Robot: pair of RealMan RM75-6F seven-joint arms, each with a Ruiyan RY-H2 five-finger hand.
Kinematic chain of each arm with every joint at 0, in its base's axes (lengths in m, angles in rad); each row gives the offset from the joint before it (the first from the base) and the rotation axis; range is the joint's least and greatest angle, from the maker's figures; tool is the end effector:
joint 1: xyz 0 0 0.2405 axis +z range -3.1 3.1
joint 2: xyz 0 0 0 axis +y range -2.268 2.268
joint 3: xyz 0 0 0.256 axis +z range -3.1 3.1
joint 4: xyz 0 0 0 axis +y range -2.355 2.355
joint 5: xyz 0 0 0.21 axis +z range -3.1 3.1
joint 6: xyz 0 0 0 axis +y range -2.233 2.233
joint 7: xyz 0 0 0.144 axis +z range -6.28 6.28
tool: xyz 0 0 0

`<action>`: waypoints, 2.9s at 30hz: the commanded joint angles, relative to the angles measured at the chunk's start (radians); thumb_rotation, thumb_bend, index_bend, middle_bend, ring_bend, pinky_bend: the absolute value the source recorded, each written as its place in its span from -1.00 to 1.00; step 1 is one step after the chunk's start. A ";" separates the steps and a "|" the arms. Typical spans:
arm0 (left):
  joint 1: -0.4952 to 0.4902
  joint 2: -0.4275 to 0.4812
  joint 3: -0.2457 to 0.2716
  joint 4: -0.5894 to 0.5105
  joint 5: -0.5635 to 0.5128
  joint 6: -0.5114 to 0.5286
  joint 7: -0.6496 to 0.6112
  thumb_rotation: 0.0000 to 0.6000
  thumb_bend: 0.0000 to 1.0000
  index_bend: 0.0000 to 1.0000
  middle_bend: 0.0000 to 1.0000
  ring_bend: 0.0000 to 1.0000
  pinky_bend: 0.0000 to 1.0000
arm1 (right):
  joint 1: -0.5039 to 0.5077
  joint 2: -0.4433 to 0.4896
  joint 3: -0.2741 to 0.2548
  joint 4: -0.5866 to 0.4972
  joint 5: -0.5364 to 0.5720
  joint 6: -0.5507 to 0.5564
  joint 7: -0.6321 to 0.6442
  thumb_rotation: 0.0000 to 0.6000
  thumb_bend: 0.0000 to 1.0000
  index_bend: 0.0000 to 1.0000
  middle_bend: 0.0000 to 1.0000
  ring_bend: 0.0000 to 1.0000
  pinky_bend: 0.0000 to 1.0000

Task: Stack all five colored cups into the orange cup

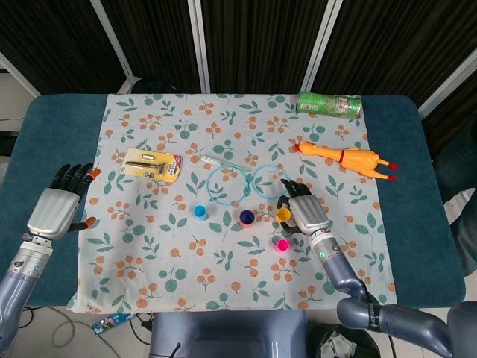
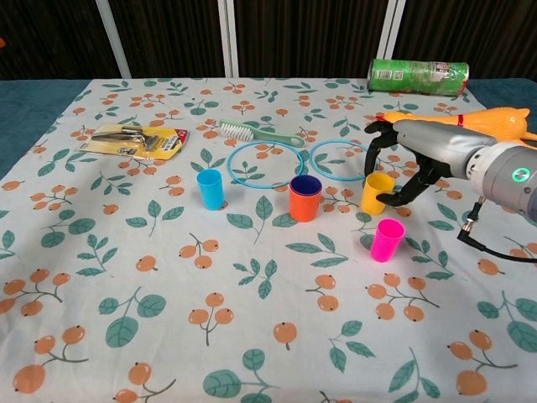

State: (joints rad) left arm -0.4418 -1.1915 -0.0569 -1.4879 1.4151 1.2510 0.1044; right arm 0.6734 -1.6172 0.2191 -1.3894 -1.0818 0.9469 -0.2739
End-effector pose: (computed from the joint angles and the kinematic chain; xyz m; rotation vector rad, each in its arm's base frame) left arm -0.2685 0.2920 0.1238 -1.6654 -0.7331 -0.8667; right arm -0.1737 -0.3451 -0.0264 1.7406 -1.1038 0.9300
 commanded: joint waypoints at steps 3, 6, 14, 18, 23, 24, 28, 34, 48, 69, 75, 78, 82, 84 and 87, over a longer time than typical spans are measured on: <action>0.002 0.001 -0.004 0.001 -0.001 -0.002 -0.001 1.00 -0.72 -0.82 -1.00 -1.00 -1.00 | 0.003 0.000 0.000 0.005 0.008 -0.004 0.002 1.00 -0.23 -0.08 -1.00 -0.95 -0.77; 0.004 0.002 -0.006 0.001 0.001 -0.002 0.000 1.00 -0.72 -0.82 -1.00 -1.00 -1.00 | 0.005 0.003 -0.001 0.002 0.007 -0.005 0.004 1.00 -0.23 -0.03 -1.00 -0.93 -0.76; 0.008 0.003 -0.011 -0.002 0.005 -0.003 0.003 1.00 -0.72 -0.82 -1.00 -1.00 -1.00 | 0.013 0.028 0.010 -0.029 -0.009 0.006 0.008 1.00 -0.23 0.00 -1.00 -0.92 -0.76; 0.011 0.005 -0.013 -0.005 0.008 -0.001 0.003 1.00 -0.72 -0.82 -1.00 -1.00 -1.00 | 0.021 0.055 0.018 -0.072 -0.015 0.006 0.001 1.00 -0.23 0.00 -1.00 -0.92 -0.76; 0.013 0.008 -0.015 -0.012 0.011 0.000 0.004 1.00 -0.72 -0.82 -1.00 -1.00 -1.00 | 0.037 0.093 0.029 -0.143 -0.019 0.005 -0.024 1.00 -0.23 0.00 -1.00 -0.92 -0.76; 0.013 0.009 -0.016 -0.013 0.011 0.000 0.005 1.00 -0.72 -0.82 -1.00 -1.00 -1.00 | 0.041 0.099 0.033 -0.157 -0.015 0.003 -0.028 1.00 -0.23 0.00 -1.00 -0.92 -0.76; 0.013 0.009 -0.018 -0.017 0.011 -0.002 0.006 1.00 -0.72 -0.82 -1.00 -1.00 -1.00 | 0.063 0.108 0.045 -0.202 0.003 -0.003 -0.055 1.00 -0.23 0.00 -1.00 -0.92 -0.76; 0.014 0.007 -0.021 -0.019 0.009 -0.007 0.009 1.00 -0.72 -0.82 -1.00 -1.00 -1.00 | 0.099 0.093 0.062 -0.233 0.031 0.000 -0.096 1.00 -0.23 0.00 -1.00 -0.92 -0.76; 0.018 0.017 -0.029 -0.021 0.008 -0.006 0.005 1.00 -0.72 -0.82 -1.00 -1.00 -1.00 | 0.136 0.055 0.047 -0.247 0.072 0.006 -0.128 1.00 -0.23 0.00 -1.00 -0.92 -0.76; 0.022 0.015 -0.034 -0.004 0.004 -0.012 0.003 1.00 -0.72 -0.83 -1.00 -1.00 -1.00 | 0.158 0.009 0.024 -0.183 0.087 0.006 -0.110 1.00 -0.23 -0.06 -1.00 -0.92 -0.76; 0.020 0.013 -0.033 -0.004 0.008 -0.018 0.006 1.00 -0.72 -0.84 -1.00 -1.00 -1.00 | 0.166 0.034 0.002 -0.199 0.127 -0.030 -0.138 1.00 -0.23 -0.87 -1.00 -1.00 -0.77; 0.014 0.012 -0.035 -0.009 0.009 -0.026 0.014 1.00 -0.73 -0.85 -1.00 -1.00 -1.00 | 0.173 0.058 -0.001 -0.220 0.164 -0.040 -0.165 1.00 -0.23 -1.00 -1.00 -1.00 -0.79; -0.010 0.013 -0.037 -0.040 0.015 -0.058 0.034 1.00 -0.74 -0.84 -1.00 -1.00 -1.00 | 0.157 0.099 0.006 -0.253 0.172 0.005 -0.170 1.00 -0.23 -1.00 -1.00 -1.00 -0.79; -0.025 0.014 -0.041 -0.056 0.017 -0.073 0.057 1.00 -0.74 -0.83 -1.00 -1.00 -1.00 | 0.141 0.124 0.005 -0.270 0.158 0.034 -0.165 1.00 -0.23 -1.00 -1.00 -1.00 -0.79; -0.051 0.010 -0.048 -0.086 0.010 -0.105 0.095 1.00 -0.74 -0.78 -1.00 -1.00 -1.00 | 0.104 0.175 -0.002 -0.306 0.123 0.080 -0.143 1.00 -0.23 -0.99 -1.00 -1.00 -0.79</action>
State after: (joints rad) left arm -0.4740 -1.1794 -0.0990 -1.5528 1.4295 1.1683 0.1785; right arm 0.8048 -1.4776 0.2217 -1.6675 -0.9330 0.9940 -0.4327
